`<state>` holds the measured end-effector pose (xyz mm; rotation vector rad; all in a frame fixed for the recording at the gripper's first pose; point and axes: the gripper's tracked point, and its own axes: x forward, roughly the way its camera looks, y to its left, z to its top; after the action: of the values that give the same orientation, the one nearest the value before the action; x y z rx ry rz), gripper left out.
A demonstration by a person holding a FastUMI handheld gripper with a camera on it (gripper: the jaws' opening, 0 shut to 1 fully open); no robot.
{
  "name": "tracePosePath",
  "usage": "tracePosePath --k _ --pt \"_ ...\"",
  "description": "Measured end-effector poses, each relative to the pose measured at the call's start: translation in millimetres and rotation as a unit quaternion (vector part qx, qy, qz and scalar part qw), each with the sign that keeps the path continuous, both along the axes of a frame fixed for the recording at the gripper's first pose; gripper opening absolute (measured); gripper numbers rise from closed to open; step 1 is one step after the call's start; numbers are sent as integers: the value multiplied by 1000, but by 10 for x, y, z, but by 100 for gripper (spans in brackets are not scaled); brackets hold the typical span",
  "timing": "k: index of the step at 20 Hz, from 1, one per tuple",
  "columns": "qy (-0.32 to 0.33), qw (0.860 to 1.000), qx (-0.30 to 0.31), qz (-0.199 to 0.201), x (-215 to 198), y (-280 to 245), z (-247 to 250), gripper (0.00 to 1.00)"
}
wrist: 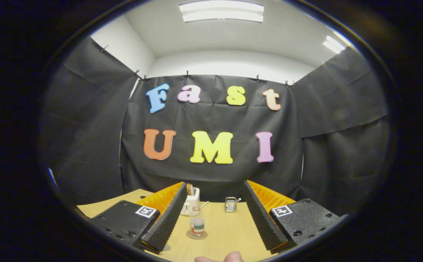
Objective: Take the bottle from table, then pour the juice into the cup, finally place the bottle on the coaster
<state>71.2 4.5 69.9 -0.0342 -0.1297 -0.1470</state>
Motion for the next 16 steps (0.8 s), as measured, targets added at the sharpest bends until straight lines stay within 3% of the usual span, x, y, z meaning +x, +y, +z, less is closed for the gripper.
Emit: tracePosePath --k 16 --pt "8 1000 18 -6 -353 -20 -158 99"
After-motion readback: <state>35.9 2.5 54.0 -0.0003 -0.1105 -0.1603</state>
